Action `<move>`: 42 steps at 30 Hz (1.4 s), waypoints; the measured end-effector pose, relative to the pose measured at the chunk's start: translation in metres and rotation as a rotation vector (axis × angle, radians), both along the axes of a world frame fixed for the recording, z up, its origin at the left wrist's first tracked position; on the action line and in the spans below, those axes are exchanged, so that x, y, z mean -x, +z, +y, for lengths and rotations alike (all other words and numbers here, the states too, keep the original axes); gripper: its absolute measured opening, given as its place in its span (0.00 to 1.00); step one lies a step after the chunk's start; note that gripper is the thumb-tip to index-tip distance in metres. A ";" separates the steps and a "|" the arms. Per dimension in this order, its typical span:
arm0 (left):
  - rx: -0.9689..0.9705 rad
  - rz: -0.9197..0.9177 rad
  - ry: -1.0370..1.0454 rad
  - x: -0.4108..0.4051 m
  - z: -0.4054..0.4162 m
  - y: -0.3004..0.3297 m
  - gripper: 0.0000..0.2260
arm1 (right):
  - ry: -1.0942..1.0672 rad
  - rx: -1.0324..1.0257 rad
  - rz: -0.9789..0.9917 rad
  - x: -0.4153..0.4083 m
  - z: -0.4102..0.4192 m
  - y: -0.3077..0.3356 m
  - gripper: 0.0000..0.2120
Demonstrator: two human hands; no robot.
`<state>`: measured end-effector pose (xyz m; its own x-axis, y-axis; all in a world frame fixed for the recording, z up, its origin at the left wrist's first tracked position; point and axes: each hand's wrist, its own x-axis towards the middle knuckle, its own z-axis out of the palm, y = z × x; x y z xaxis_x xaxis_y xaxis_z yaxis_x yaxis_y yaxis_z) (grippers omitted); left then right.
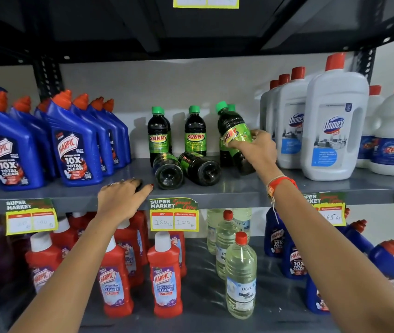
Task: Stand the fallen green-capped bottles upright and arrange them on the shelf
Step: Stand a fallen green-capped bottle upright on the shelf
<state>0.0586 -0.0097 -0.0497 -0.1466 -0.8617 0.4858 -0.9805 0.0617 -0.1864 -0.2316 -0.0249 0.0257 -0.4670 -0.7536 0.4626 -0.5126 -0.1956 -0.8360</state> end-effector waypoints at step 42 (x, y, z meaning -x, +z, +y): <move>0.155 0.215 -0.048 0.003 0.002 -0.004 0.24 | 0.576 -0.078 -0.452 0.034 -0.010 -0.030 0.31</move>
<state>0.0552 -0.0076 -0.0540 -0.0646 -0.7690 0.6360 -0.9953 0.0960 0.0150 -0.2654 -0.0348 -0.0038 -0.1199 -0.9597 0.2541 0.0511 -0.2616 -0.9638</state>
